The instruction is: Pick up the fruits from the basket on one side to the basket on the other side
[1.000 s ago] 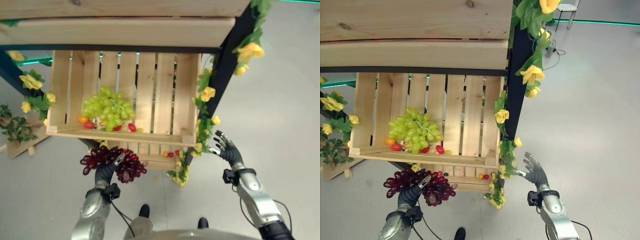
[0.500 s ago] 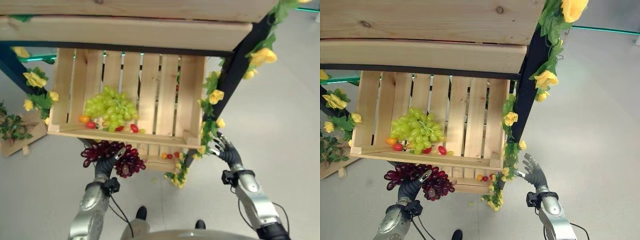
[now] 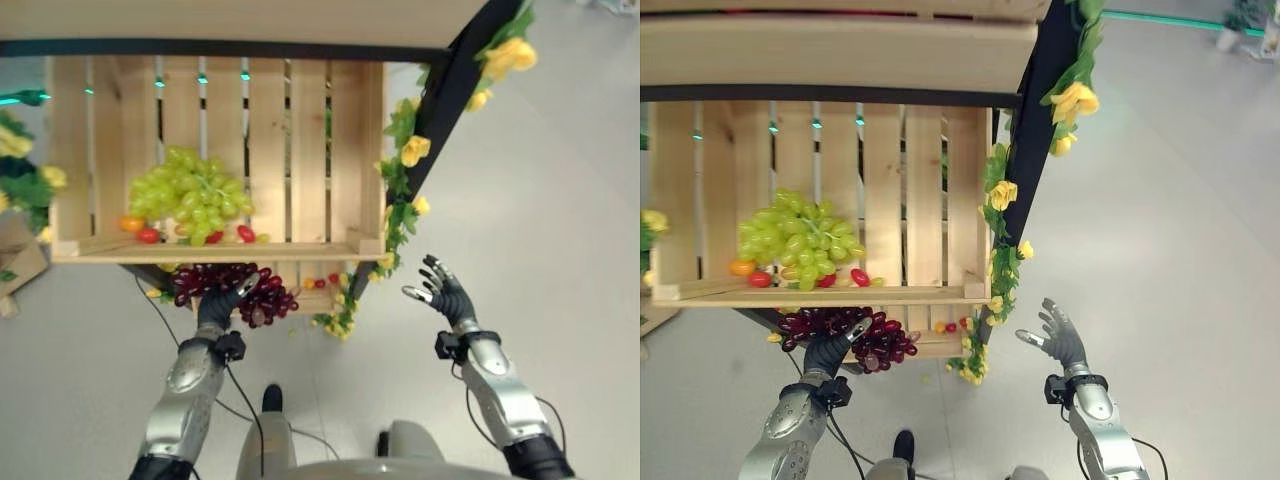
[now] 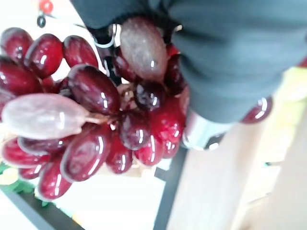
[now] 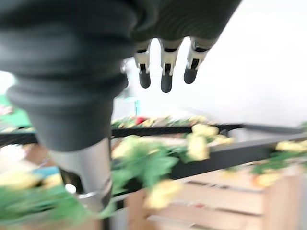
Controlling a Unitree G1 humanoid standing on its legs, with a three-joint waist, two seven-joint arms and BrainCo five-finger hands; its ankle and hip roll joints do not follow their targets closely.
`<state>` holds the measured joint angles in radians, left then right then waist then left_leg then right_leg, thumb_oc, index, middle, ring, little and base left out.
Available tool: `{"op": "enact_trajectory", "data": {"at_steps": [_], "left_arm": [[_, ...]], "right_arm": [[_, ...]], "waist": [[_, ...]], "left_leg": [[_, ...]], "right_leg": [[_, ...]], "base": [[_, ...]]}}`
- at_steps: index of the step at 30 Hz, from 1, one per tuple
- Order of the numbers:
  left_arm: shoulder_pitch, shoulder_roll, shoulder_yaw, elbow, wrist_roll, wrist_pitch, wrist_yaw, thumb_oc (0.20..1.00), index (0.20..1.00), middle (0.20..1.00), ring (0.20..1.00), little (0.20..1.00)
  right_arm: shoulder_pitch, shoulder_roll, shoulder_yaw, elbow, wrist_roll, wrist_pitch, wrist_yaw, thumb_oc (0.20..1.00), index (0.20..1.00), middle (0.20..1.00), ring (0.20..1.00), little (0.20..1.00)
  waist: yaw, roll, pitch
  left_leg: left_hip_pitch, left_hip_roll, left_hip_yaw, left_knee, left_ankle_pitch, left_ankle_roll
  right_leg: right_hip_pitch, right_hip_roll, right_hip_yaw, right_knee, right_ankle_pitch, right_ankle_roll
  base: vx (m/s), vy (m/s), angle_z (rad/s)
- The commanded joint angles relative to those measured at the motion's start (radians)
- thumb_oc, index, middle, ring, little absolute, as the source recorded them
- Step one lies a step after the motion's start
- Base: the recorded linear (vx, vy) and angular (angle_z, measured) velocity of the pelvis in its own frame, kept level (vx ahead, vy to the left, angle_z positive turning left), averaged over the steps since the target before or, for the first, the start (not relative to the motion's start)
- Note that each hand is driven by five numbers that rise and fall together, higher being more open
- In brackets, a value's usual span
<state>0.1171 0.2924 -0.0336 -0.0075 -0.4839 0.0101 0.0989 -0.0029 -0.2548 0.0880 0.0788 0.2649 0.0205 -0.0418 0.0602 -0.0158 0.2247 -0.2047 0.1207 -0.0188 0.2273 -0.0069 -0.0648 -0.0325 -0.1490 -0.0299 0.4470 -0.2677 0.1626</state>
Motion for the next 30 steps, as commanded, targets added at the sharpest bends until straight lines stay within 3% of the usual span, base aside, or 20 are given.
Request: {"op": "enact_trajectory", "data": {"at_steps": [1,2,4,5,9,12,13,14,15,16,17,19,23,24,25,26,27,30], "left_arm": [[-0.029,0.018,0.012,-0.058,0.009,-0.08,0.01,0.2,0.2,0.2,0.2,0.2],[-0.025,0.006,0.014,-0.06,-0.008,-0.085,0.012,0.2,0.2,0.2,0.2,0.2],[-0.018,-0.007,0.018,-0.058,-0.036,-0.088,0.023,0.2,0.2,0.2,0.2,0.2],[-0.018,-0.008,0.018,-0.058,-0.036,-0.088,0.023,0.2,0.2,0.2,0.2,0.2],[0.006,-0.036,0.015,-0.056,-0.054,-0.084,0.018,0.2,0.2,0.2,0.2,0.2],[0.015,-0.047,0.016,-0.054,-0.046,-0.084,0.014,0.2,0.2,0.2,0.2,0.2],[0.018,-0.047,0.021,-0.053,-0.039,-0.084,0.013,0.2,0.2,0.2,0.2,0.2],[0.033,-0.05,0.023,-0.055,-0.041,-0.079,0.002,0.2,0.2,0.2,0.2,0.2],[0.033,-0.05,0.023,-0.055,-0.041,-0.079,0.002,0.2,0.2,0.2,0.2,0.2],[0.044,-0.054,0.025,-0.061,-0.045,-0.08,-0.008,0.2,0.2,0.2,0.2,0.2],[0.048,-0.053,0.017,-0.063,-0.042,-0.079,-0.024,0.2,0.2,0.2,0.2,0.2],[0.061,-0.058,0.021,-0.076,-0.041,-0.077,-0.042,0.2,0.2,0.2,0.2,0.2],[0.069,-0.061,0.018,-0.085,-0.037,-0.073,-0.048,0.2,0.2,0.2,0.2,0.2],[0.072,-0.061,0.025,-0.092,-0.038,-0.071,-0.04,0.2,0.2,0.2,0.2,0.2],[0.073,-0.061,0.026,-0.093,-0.039,-0.071,-0.04,0.2,0.2,0.2,0.2,0.2],[0.064,-0.047,0.019,-0.088,-0.031,-0.07,-0.027,0.2,0.2,0.2,0.2,0.2],[0.058,-0.046,0.005,-0.088,-0.025,-0.068,-0.028,0.2,0.2,0.2,0.2,0.2],[0.042,-0.034,-0.002,-0.085,-0.008,-0.069,-0.025,0.2,0.2,0.2,0.2,0.2]], "right_arm": [[-0.009,-0.015,0.005,-0.035,-0.002,-0.044,-0.006,1.0,1.0,1.0,1.0,1.0],[-0.02,-0.023,0.012,-0.03,0.004,-0.044,-0.014,1.0,1.0,1.0,1.0,1.0],[-0.026,-0.036,0.013,-0.045,0.004,-0.046,-0.021,1.0,1.0,1.0,1.0,1.0],[-0.026,-0.037,0.013,-0.046,0.004,-0.045,-0.021,1.0,1.0,1.0,1.0,1.0],[-0.014,-0.069,0.015,-0.063,-0.014,-0.046,-0.018,1.0,1.0,1.0,1.0,1.0],[-0.009,-0.082,0.005,-0.063,-0.024,-0.044,-0.022,1.0,1.0,1.0,1.0,1.0],[-0.013,-0.085,0.0,-0.061,-0.023,-0.047,-0.025,1.0,1.0,1.0,1.0,1.0],[-0.016,-0.085,0.002,-0.059,-0.018,-0.044,-0.019,1.0,1.0,1.0,1.0,1.0],[-0.016,-0.085,0.002,-0.059,-0.018,-0.044,-0.019,1.0,1.0,1.0,1.0,1.0],[-0.014,-0.083,0.002,-0.058,-0.017,-0.043,-0.015,1.0,1.0,1.0,1.0,1.0],[-0.007,-0.081,-0.003,-0.057,-0.012,-0.043,-0.01,1.0,1.0,1.0,1.0,1.0],[0.005,-0.072,-0.002,-0.053,-0.009,-0.043,0.0,1.0,1.0,1.0,1.0,1.0],[0.02,-0.057,-0.014,-0.045,0.006,-0.044,0.001,1.0,1.0,1.0,1.0,1.0],[0.019,-0.047,-0.017,-0.04,0.012,-0.044,-0.004,1.0,1.0,1.0,1.0,1.0],[0.019,-0.048,-0.017,-0.04,0.012,-0.044,-0.005,1.0,1.0,1.0,1.0,1.0],[0.017,-0.041,-0.014,-0.028,0.03,-0.055,-0.025,1.0,1.0,1.0,1.0,1.0],[0.025,-0.04,-0.014,-0.024,0.036,-0.054,-0.028,1.0,1.0,1.0,1.0,1.0],[0.034,-0.035,-0.023,-0.014,0.038,-0.054,-0.036,1.0,1.0,1.0,1.0,1.0]], "waist": [[0.019,-0.008,-0.088],[0.027,-0.002,-0.092],[0.031,0.019,-0.08],[0.031,0.021,-0.079],[0.016,0.078,-0.018],[0.01,0.086,0.005],[0.011,0.081,0.015],[0.001,0.071,0.017],[0.001,0.075,0.015],[-0.002,0.067,0.009],[-0.02,0.043,0.002],[-0.026,0.032,-0.02],[-0.044,0.016,-0.044],[-0.052,0.016,-0.052],[-0.052,0.016,-0.052],[-0.059,0.033,-0.059],[-0.058,0.032,-0.065],[-0.063,0.022,-0.077]], "left_leg": [[-0.076,-0.075,-0.013,-0.062,0.018,0.021],[-0.109,-0.063,-0.004,-0.034,0.036,0.006],[-0.122,-0.039,-0.012,-0.031,0.072,-0.016],[-0.12,-0.037,-0.013,-0.033,0.074,-0.018],[-0.1,-0.008,-0.047,-0.099,0.164,-0.058],[-0.098,0.001,-0.054,-0.128,0.177,-0.074],[-0.101,-0.002,-0.068,-0.127,0.169,-0.081],[-0.071,-0.038,-0.078,-0.058,0.121,-0.064],[-0.075,-0.036,-0.08,-0.059,0.124,-0.064],[-0.071,-0.066,-0.085,-0.012,0.081,-0.054],[-0.05,-0.131,-0.049,0.128,-0.052,-0.019],[0.026,-0.193,-0.073,0.204,-0.153,0.0],[0.088,-0.213,-0.102,0.234,-0.206,0.005],[0.121,-0.194,-0.12,0.163,-0.249,0.007],[0.124,-0.192,-0.12,0.159,-0.249,0.006],[0.146,-0.123,-0.116,0.022,-0.196,-0.011],[0.169,-0.094,-0.121,-0.058,-0.165,-0.018],[0.173,-0.075,-0.131,-0.134,-0.12,-0.03]], "right_leg": [[0.188,-0.025,-0.029,-0.159,0.011,-0.021],[0.231,-0.009,-0.036,-0.276,-0.036,-0.039],[0.245,0.013,-0.034,-0.333,-0.055,-0.06],[0.247,0.015,-0.034,-0.335,-0.053,-0.061],[0.238,0.068,-0.045,-0.356,-0.071,-0.105],[0.234,0.08,-0.057,-0.364,-0.059,-0.113],[0.225,0.079,-0.061,-0.368,-0.05,-0.114],[0.201,0.077,-0.072,-0.365,-0.032,-0.119],[0.198,0.08,-0.072,-0.367,-0.027,-0.119],[0.19,0.072,-0.083,-0.383,-0.011,-0.114],[0.154,0.048,-0.111,-0.376,0.009,-0.119],[0.123,0.038,-0.135,-0.37,0.025,-0.122],[0.086,0.019,-0.162,-0.364,0.056,-0.113],[0.058,0.012,-0.175,-0.359,0.076,-0.101],[0.059,0.013,-0.175,-0.358,0.075,-0.102],[0.038,0.033,-0.197,-0.363,0.08,-0.093],[0.039,0.031,-0.211,-0.376,0.093,-0.088],[0.032,0.02,-0.231,-0.385,0.117,-0.076]], "base": [[-0.17,-0.18,-0.46],[-0.23,-0.246,-0.37],[-0.2,-0.187,-0.09],[-0.21,-0.16,-0.17],[-0.21,-0.131,-0.17],[-0.19,-0.087,0.15],[-0.31,-0.095,0.19],[-0.32,-0.091,0.08],[-0.32,-0.094,0.08],[-0.34,-0.091,0.14],[-0.4,-0.097,0.18],[-0.28,-0.025,0.35],[-0.14,0.048,0.12],[-0.17,0.101,1.03],[-0.28,0.208,0.74],[-0.21,0.19,0.56],[-0.21,0.188,0.68],[-0.13,0.207,0.35]]}}
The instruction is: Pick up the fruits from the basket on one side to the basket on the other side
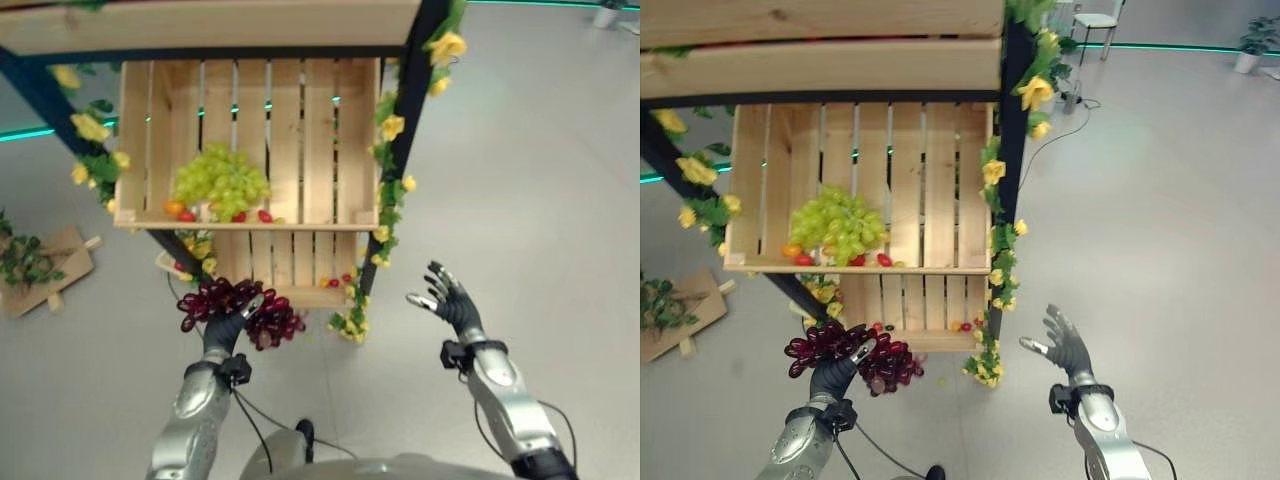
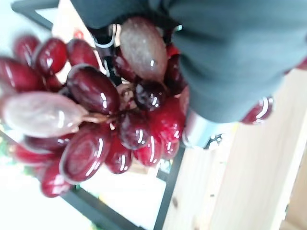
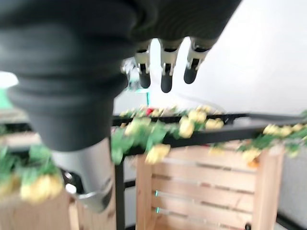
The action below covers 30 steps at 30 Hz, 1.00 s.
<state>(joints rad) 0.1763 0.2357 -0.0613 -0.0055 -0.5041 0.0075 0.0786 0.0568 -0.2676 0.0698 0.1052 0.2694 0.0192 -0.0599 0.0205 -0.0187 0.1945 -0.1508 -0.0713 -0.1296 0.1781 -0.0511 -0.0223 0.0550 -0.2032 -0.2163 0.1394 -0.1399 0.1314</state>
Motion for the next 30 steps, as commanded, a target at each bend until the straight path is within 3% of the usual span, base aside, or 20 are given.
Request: {"op": "enact_trajectory", "data": {"at_steps": [1,4,11,12,13,30], "left_arm": [[-0.016,0.04,0.036,-0.101,0.031,-0.068,-0.01,0.2,0.2,0.2,0.2,0.2],[0.001,0.057,0.046,-0.119,0.041,-0.068,-0.02,0.2,0.2,0.2,0.2,0.2],[0.005,0.063,0.052,-0.123,0.049,-0.068,-0.022,0.2,0.2,0.2,0.2,0.2],[0.054,0.076,0.106,-0.175,0.056,-0.072,-0.051,0.2,0.2,0.2,0.2,0.2],[0.063,0.079,0.116,-0.197,0.039,-0.075,-0.064,0.2,0.2,0.2,0.2,0.2],[0.019,0.086,0.16,-0.378,-0.083,-0.079,-0.096,0.2,0.2,0.2,0.2,0.2]], "right_arm": [[-0.02,-0.024,-0.02,-0.047,0.042,-0.051,-0.015,1.0,1.0,1.0,1.0,1.0],[-0.018,-0.021,-0.026,-0.048,0.042,-0.046,-0.013,1.0,1.0,1.0,1.0,1.0],[-0.023,-0.018,-0.024,-0.046,0.036,-0.044,-0.012,1.0,1.0,1.0,1.0,1.0],[-0.016,-0.009,-0.039,-0.031,0.024,-0.033,0.0,1.0,1.0,1.0,1.0,1.0],[-0.015,-0.012,-0.043,-0.029,0.02,-0.032,0.004,1.0,1.0,1.0,1.0,1.0],[-0.031,-0.034,-0.045,0.002,0.057,-0.027,0.035,1.0,1.0,1.0,1.0,1.0]], "waist": [[-0.02,0.017,-0.051],[-0.02,0.006,-0.048],[-0.019,0.001,-0.042],[-0.008,-0.012,-0.042],[-0.007,-0.01,-0.046],[-0.012,-0.006,-0.061]], "left_leg": [[0.112,0.124,-0.026,-0.137,-0.046,-0.072],[0.127,0.104,-0.025,-0.176,-0.041,-0.051],[0.13,0.094,-0.02,-0.175,-0.04,-0.044],[0.124,0.055,-0.001,-0.14,-0.057,-0.022],[0.12,0.053,0.006,-0.127,-0.062,-0.022],[0.136,0.063,0.007,-0.081,-0.097,-0.026]], "right_leg": [[-0.064,0.061,-0.044,-0.083,0.002,-0.029],[-0.1,0.047,-0.031,-0.072,0.029,-0.017],[-0.113,0.038,-0.024,-0.062,0.039,-0.009],[-0.12,0.021,0.029,-0.08,0.067,0.005],[-0.119,0.019,0.038,-0.089,0.071,0.005],[-0.051,0.022,0.033,-0.098,0.031,-0.008]], "base": [[-0.11,0.21,0.25],[-0.11,0.175,0.02],[-0.05,0.057,-0.05],[-0.25,0.238,-0.19],[-0.2,0.18,-0.17],[0.02,-0.015,-0.08]]}}
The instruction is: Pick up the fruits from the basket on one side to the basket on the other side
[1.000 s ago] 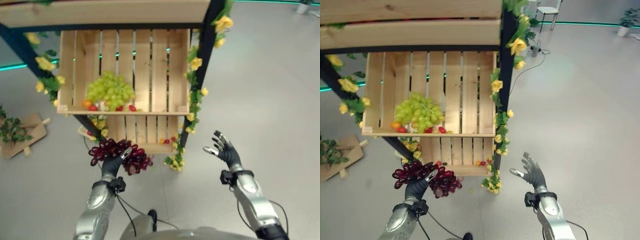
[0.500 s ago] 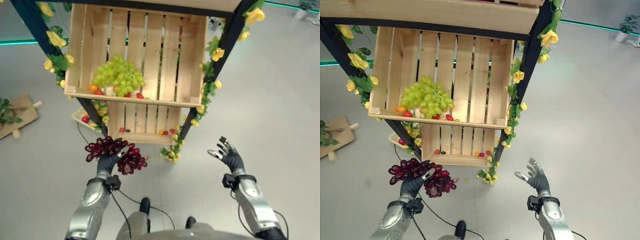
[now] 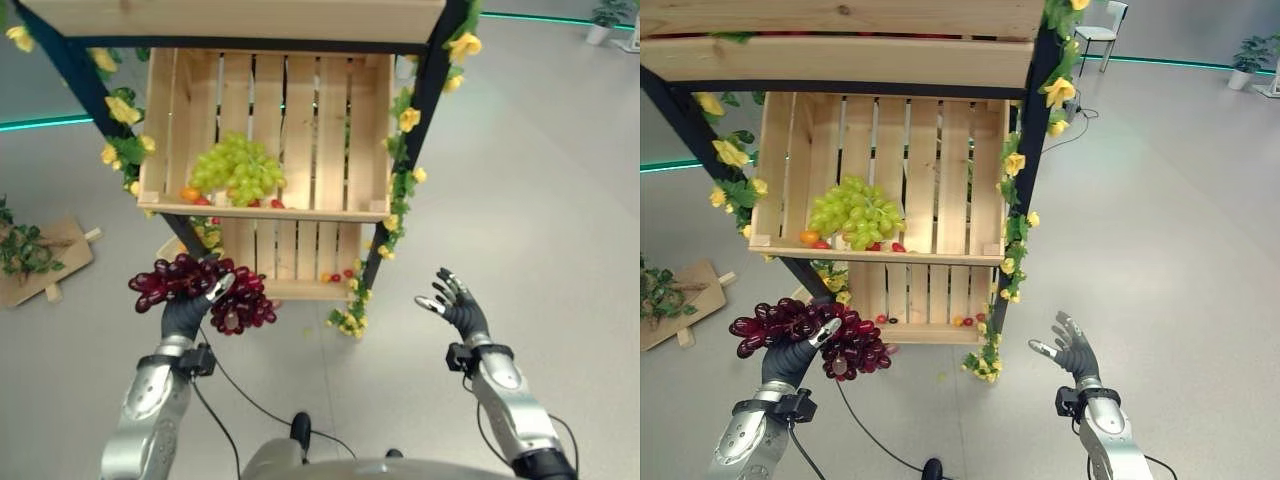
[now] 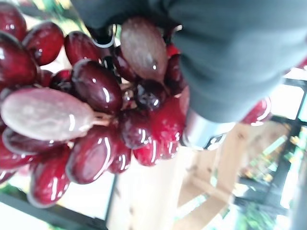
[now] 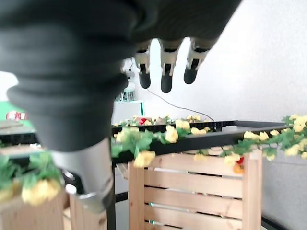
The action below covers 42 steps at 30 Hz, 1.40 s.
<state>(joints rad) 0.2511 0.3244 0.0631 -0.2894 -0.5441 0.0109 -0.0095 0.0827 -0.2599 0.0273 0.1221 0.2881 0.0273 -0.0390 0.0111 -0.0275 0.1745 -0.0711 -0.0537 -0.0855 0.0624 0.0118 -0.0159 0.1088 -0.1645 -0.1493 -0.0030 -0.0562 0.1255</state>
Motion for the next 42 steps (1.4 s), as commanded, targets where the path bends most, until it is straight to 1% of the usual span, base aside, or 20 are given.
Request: {"op": "enact_trajectory", "data": {"at_steps": [1,6,12,20,28,34,35,36,37,38,39,41,42], "left_arm": [[-0.056,-0.003,0.036,-0.094,-0.043,-0.083,-0.008,0.2,0.2,0.2,0.2,0.2],[-0.097,0.019,0.028,-0.12,-0.049,-0.085,-0.007,0.2,0.2,0.2,0.2,0.2],[-0.131,0.046,0.025,-0.171,-0.094,-0.085,-0.027,0.2,0.2,0.2,0.2,0.2],[-0.201,0.066,0.033,-0.206,-0.148,-0.111,-0.017,0.2,0.2,0.2,0.2,0.2],[-0.312,0.111,0.041,-0.176,-0.174,-0.141,0.024,0.2,0.2,0.2,0.2,0.2],[-0.427,0.17,0.021,-0.071,-0.205,-0.152,0.069,0.2,0.2,0.2,0.2,0.2],[-0.428,0.171,0.021,-0.07,-0.205,-0.152,0.069,0.2,0.2,0.2,0.2,0.2],[-0.448,0.181,0.015,-0.045,-0.211,-0.152,0.077,0.2,0.2,0.2,0.2,0.2],[-0.503,0.227,-0.003,0.023,-0.199,-0.151,0.092,0.2,0.2,0.2,0.2,0.2],[-0.504,0.227,-0.004,0.024,-0.199,-0.151,0.091,0.2,0.2,0.2,0.2,0.2],[-0.561,0.279,-0.02,0.094,-0.196,-0.147,0.108,0.2,0.2,0.2,0.2,0.2],[-0.633,0.337,-0.049,0.207,-0.216,-0.144,0.123,0.2,0.2,0.2,0.2,0.2],[-0.676,0.402,-0.059,0.267,-0.178,-0.135,0.136,0.2,0.2,0.2,0.2,0.2]], "right_arm": [[-0.057,-0.041,-0.002,-0.015,0.039,-0.035,0.014,1.0,1.0,1.0,1.0,1.0],[-0.057,-0.043,0.001,-0.008,0.041,-0.03,0.023,1.0,1.0,1.0,1.0,1.0],[-0.054,-0.044,0.006,0.001,0.042,-0.024,0.037,1.0,1.0,1.0,1.0,1.0],[-0.057,-0.041,0.021,0.024,0.04,-0.021,0.054,1.0,1.0,1.0,1.0,1.0],[-0.068,-0.039,0.052,0.055,0.031,-0.01,0.07,1.0,1.0,1.0,1.0,1.0],[-0.089,-0.045,0.081,0.088,0.029,0.002,0.078,1.0,1.0,1.0,1.0,1.0],[-0.089,-0.045,0.081,0.088,0.029,0.002,0.078,1.0,1.0,1.0,1.0,1.0],[-0.092,-0.047,0.087,0.094,0.03,0.004,0.079,1.0,1.0,1.0,1.0,1.0],[-0.099,-0.05,0.098,0.106,0.029,0.008,0.08,1.0,1.0,1.0,1.0,1.0],[-0.1,-0.049,0.098,0.106,0.029,0.008,0.08,1.0,1.0,1.0,1.0,1.0],[-0.102,-0.056,0.111,0.115,0.028,0.011,0.084,1.0,1.0,1.0,1.0,1.0],[-0.105,-0.06,0.12,0.124,0.026,0.016,0.087,1.0,1.0,1.0,1.0,1.0],[-0.105,-0.067,0.131,0.133,0.024,0.017,0.086,1.0,1.0,1.0,1.0,1.0]], "waist": [[-0.003,0.003,-0.041],[-0.01,0.005,-0.046],[-0.016,0.005,-0.051],[-0.021,0.0,-0.064],[-0.029,0.002,-0.079],[-0.044,0.007,-0.091],[-0.044,0.006,-0.09],[-0.048,0.008,-0.092],[-0.054,0.013,-0.096],[-0.054,0.013,-0.095],[-0.064,0.021,-0.101],[-0.073,0.026,-0.103],[-0.08,0.034,-0.107]], "left_leg": [[0.057,0.045,-0.037,0.034,-0.16,-0.032],[0.066,0.046,-0.031,0.031,-0.165,-0.031],[0.08,0.047,-0.024,0.025,-0.171,-0.029],[0.095,0.045,-0.017,0.023,-0.184,-0.026],[0.115,0.05,-0.009,0.013,-0.188,-0.029],[0.131,0.057,0.001,0.005,-0.187,-0.034],[0.132,0.057,0.001,0.005,-0.187,-0.034],[0.133,0.058,0.003,0.005,-0.187,-0.035],[0.138,0.06,0.008,0.002,-0.187,-0.037],[0.138,0.06,0.008,0.002,-0.187,-0.037],[0.143,0.06,0.012,-0.001,-0.185,-0.038],[0.148,0.063,0.018,-0.005,-0.184,-0.039],[0.15,0.064,0.021,-0.005,-0.182,-0.04]], "right_leg": [[-0.105,-0.017,-0.034,0.045,-0.053,-0.002],[-0.093,-0.021,-0.039,0.044,-0.058,-0.001],[-0.082,-0.026,-0.036,0.044,-0.064,0.0],[-0.065,-0.031,-0.034,0.043,-0.071,0.004],[-0.048,-0.03,-0.031,0.032,-0.074,0.006],[-0.033,-0.029,-0.026,0.022,-0.074,0.008],[-0.033,-0.029,-0.026,0.021,-0.074,0.008],[-0.031,-0.029,-0.025,0.021,-0.073,0.008],[-0.028,-0.029,-0.025,0.018,-0.073,0.01],[-0.027,-0.029,-0.025,0.018,-0.073,0.01],[-0.025,-0.028,-0.023,0.014,-0.073,0.011],[-0.022,-0.026,-0.019,0.011,-0.071,0.013],[-0.023,-0.026,-0.016,0.011,-0.07,0.014]], "base": [[0.06,-0.015,0.0],[0.04,-0.005,0.02],[0.03,0.001,0.0],[0.02,0.003,0.0],[0.01,0.001,-0.01],[0.01,0.001,-0.03],[0.01,0.0,-0.07],[0.02,0.001,-0.05],[0.02,0.001,-0.04],[0.0,0.0,0.0],[0.03,0.01,-0.01],[0.03,0.007,-0.07],[0.03,0.005,-0.12]]}}
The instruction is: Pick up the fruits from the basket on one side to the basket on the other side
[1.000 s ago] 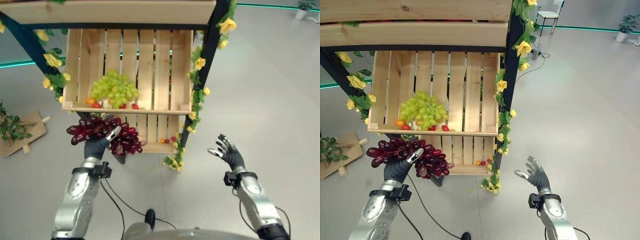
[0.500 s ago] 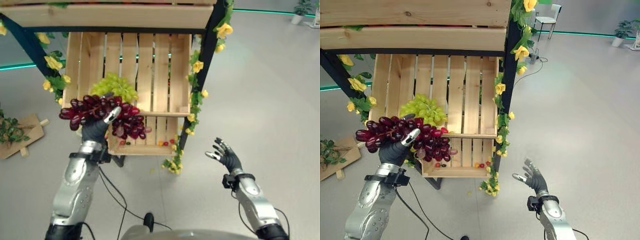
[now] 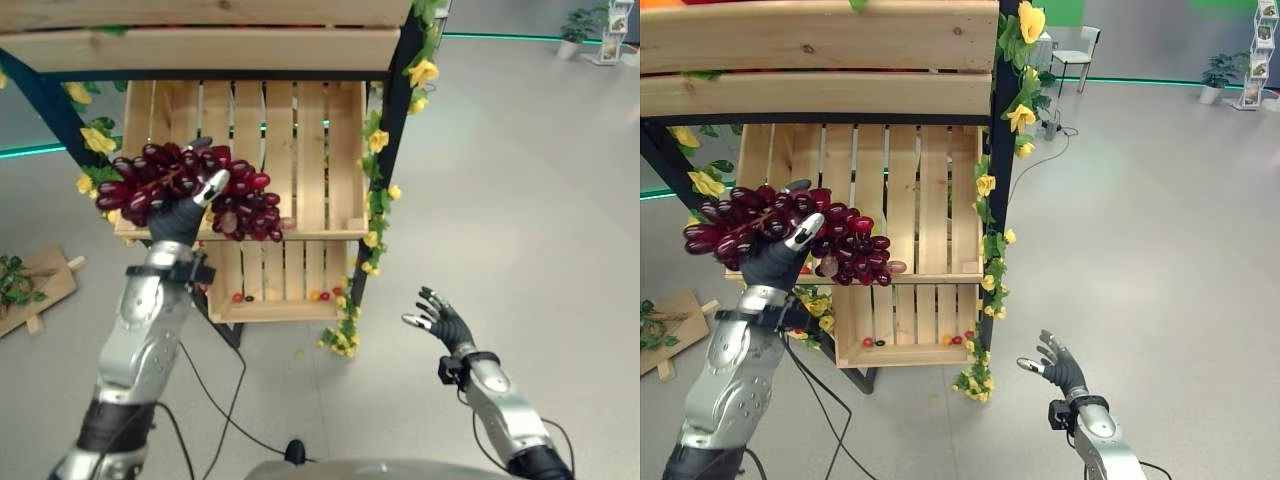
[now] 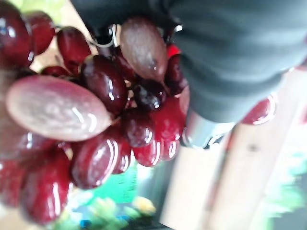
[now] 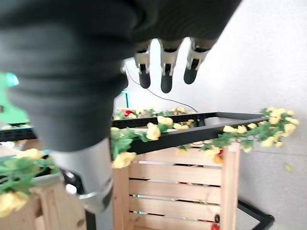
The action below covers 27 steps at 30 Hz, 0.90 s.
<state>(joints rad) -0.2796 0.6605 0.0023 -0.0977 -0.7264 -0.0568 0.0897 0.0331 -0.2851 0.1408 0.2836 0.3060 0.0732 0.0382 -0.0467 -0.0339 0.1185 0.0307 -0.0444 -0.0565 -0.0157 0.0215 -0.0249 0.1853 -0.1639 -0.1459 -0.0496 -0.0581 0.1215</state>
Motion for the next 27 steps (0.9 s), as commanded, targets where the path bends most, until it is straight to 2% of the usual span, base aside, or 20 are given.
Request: {"op": "enact_trajectory", "data": {"at_steps": [1,2,3,4,6,7,9,10,11,12,13,14,15,16,18,22,27], "left_arm": [[-0.229,0.133,-0.041,0.19,-0.01,-0.058,0.045,0.2,0.2,0.2,0.2,0.2],[-0.238,0.136,-0.048,0.198,-0.012,-0.061,0.042,0.2,0.2,0.2,0.2,0.2],[-0.303,0.201,-0.083,0.281,0.036,-0.044,0.049,0.2,0.2,0.2,0.2,0.2],[-0.319,0.204,-0.094,0.294,0.034,-0.048,0.047,0.2,0.2,0.2,0.2,0.2],[-0.574,0.309,-0.266,0.541,0.102,-0.019,0.052,0.2,0.2,0.2,0.2,0.2],[-0.631,0.293,-0.303,0.615,0.077,-0.007,0.05,0.2,0.2,0.2,0.2,0.2],[-0.825,0.347,-0.47,0.784,0.263,0.028,0.017,0.2,0.2,0.2,0.2,0.2],[-0.895,0.316,-0.512,0.868,0.286,0.031,0.03,0.2,0.2,0.2,0.2,0.2],[-0.898,0.316,-0.514,0.869,0.286,0.031,0.029,0.2,0.2,0.2,0.2,0.2],[-1.017,0.287,-0.628,0.989,0.484,0.049,0.06,0.2,0.2,0.2,0.2,0.2],[-1.018,0.287,-0.629,0.99,0.484,0.049,0.06,0.247,0.247,0.247,0.247,0.247],[-1.078,0.291,-0.698,1.03,0.622,0.066,0.08,1.0,1.0,1.0,1.0,1.0],[-1.163,0.286,-0.806,1.006,0.852,0.087,0.119,1.0,1.0,1.0,1.0,1.0],[-1.163,0.286,-0.805,1.005,0.854,0.088,0.119,1.0,1.0,1.0,1.0,1.0],[-1.145,0.324,-0.807,0.9,1.012,0.095,0.15,1.0,1.0,1.0,1.0,1.0],[-1.097,0.347,-0.787,0.851,1.07,0.1,0.134,1.0,1.0,1.0,1.0,1.0],[-1.026,0.369,-0.724,0.798,0.998,0.076,0.127,1.0,1.0,1.0,1.0,1.0]], "right_arm": [[-0.055,-0.046,0.031,-0.026,0.006,-0.026,0.012,1.0,1.0,1.0,1.0,1.0],[-0.056,-0.043,0.029,-0.026,0.006,-0.026,0.011,1.0,1.0,1.0,1.0,1.0],[-0.056,-0.052,0.044,-0.017,0.004,-0.025,0.011,1.0,1.0,1.0,1.0,1.0],[-0.059,-0.047,0.041,-0.016,0.004,-0.026,0.011,1.0,1.0,1.0,1.0,1.0],[-0.068,-0.055,0.071,-0.005,0.01,-0.031,0.008,1.0,1.0,1.0,1.0,1.0],[-0.071,-0.057,0.082,-0.007,0.014,-0.031,0.008,1.0,1.0,1.0,1.0,1.0],[-0.082,-0.068,0.104,0.004,0.015,-0.038,0.003,1.0,1.0,1.0,1.0,1.0],[-0.086,-0.062,0.105,0.0,0.019,-0.043,0.003,1.0,1.0,1.0,1.0,1.0],[-0.086,-0.061,0.104,0.0,0.019,-0.043,0.004,1.0,1.0,1.0,1.0,1.0],[-0.102,-0.066,0.12,0.007,0.026,-0.065,-0.014,1.0,1.0,1.0,1.0,1.0],[-0.102,-0.066,0.12,0.007,0.026,-0.065,-0.014,1.0,1.0,1.0,1.0,1.0],[-0.104,-0.072,0.125,0.003,0.029,-0.076,-0.025,1.0,1.0,1.0,1.0,1.0],[-0.11,-0.081,0.119,-0.007,0.031,-0.093,-0.042,1.0,1.0,1.0,1.0,1.0],[-0.11,-0.081,0.119,-0.008,0.031,-0.093,-0.042,1.0,1.0,1.0,1.0,1.0],[-0.089,-0.081,0.093,-0.029,0.045,-0.111,-0.054,1.0,1.0,1.0,1.0,1.0],[-0.07,-0.086,0.072,-0.035,0.047,-0.111,-0.056,1.0,1.0,1.0,1.0,1.0],[-0.063,-0.083,0.069,-0.024,0.044,-0.108,-0.054,1.0,1.0,1.0,1.0,1.0]], "waist": [[-0.034,0.048,-0.053],[-0.032,0.046,-0.052],[-0.042,0.056,-0.055],[-0.04,0.052,-0.053],[-0.062,0.068,-0.052],[-0.073,0.075,-0.05],[-0.089,0.089,-0.046],[-0.09,0.084,-0.038],[-0.089,0.084,-0.037],[-0.102,0.09,-0.028],[-0.101,0.09,-0.028],[-0.106,0.094,-0.024],[-0.111,0.099,-0.011],[-0.11,0.099,-0.011],[-0.106,0.104,-0.001],[-0.103,0.102,0.002],[-0.098,0.098,-0.001]], "left_leg": [[0.052,0.058,-0.002,0.069,-0.19,-0.032],[0.053,0.058,-0.003,0.069,-0.19,-0.033],[0.055,0.059,0.001,0.066,-0.188,-0.034],[0.055,0.059,0.0,0.066,-0.188,-0.034],[0.058,0.062,0.006,0.062,-0.184,-0.037],[0.058,0.062,0.009,0.061,-0.182,-0.038],[0.053,0.063,0.015,0.061,-0.177,-0.041],[0.049,0.063,0.017,0.063,-0.176,-0.041],[0.049,0.063,0.017,0.063,-0.176,-0.041],[0.043,0.063,0.022,0.065,-0.172,-0.043],[0.042,0.063,0.022,0.065,-0.172,-0.043],[0.036,0.064,0.026,0.067,-0.17,-0.044],[0.024,0.065,0.03,0.07,-0.167,-0.045],[0.023,0.065,0.03,0.071,-0.167,-0.044],[0.015,0.065,0.032,0.073,-0.166,-0.044],[0.021,0.065,0.035,0.071,-0.169,-0.044],[0.032,0.066,0.037,0.064,-0.171,-0.044]], "right_leg": [[-0.099,-0.026,-0.016,0.056,-0.066,0.02],[-0.098,-0.025,-0.016,0.056,-0.067,0.02],[-0.099,-0.025,-0.013,0.055,-0.065,0.022],[-0.098,-0.025,-0.014,0.054,-0.065,0.022],[-0.102,-0.025,-0.008,0.054,-0.06,0.028],[-0.105,-0.026,-0.007,0.057,-0.059,0.03],[-0.115,-0.026,-0.003,0.06,-0.055,0.034],[-0.122,-0.027,-0.001,0.063,-0.053,0.036],[-0.122,-0.027,-0.001,0.063,-0.053,0.036],[-0.134,-0.028,0.004,0.067,-0.049,0.039],[-0.134,-0.028,0.004,0.067,-0.049,0.039],[-0.142,-0.028,0.005,0.07,-0.048,0.041],[-0.157,-0.03,0.007,0.074,-0.044,0.045],[-0.158,-0.03,0.007,0.075,-0.044,0.045],[-0.162,-0.03,0.003,0.074,-0.044,0.048],[-0.153,-0.031,-0.001,0.068,-0.045,0.05],[-0.137,-0.031,-0.008,0.06,-0.047,0.05]], "base": [[0.03,0.004,-0.07],[0.02,0.005,-0.08],[0.0,0.002,-0.08],[0.01,0.005,-0.06],[0.0,0.0,0.0],[-0.01,-0.007,-0.03],[-0.03,-0.002,-0.12],[-0.03,-0.001,-0.13],[-0.04,0.003,-0.13],[0.0,0.0,0.0],[-0.05,0.011,0.0],[-0.06,0.011,-0.04],[-0.06,0.011,-0.04],[-0.07,0.005,-0.05],[0.0,0.0,0.0],[0.01,-0.011,-0.13],[0.01,-0.014,0.03]]}}
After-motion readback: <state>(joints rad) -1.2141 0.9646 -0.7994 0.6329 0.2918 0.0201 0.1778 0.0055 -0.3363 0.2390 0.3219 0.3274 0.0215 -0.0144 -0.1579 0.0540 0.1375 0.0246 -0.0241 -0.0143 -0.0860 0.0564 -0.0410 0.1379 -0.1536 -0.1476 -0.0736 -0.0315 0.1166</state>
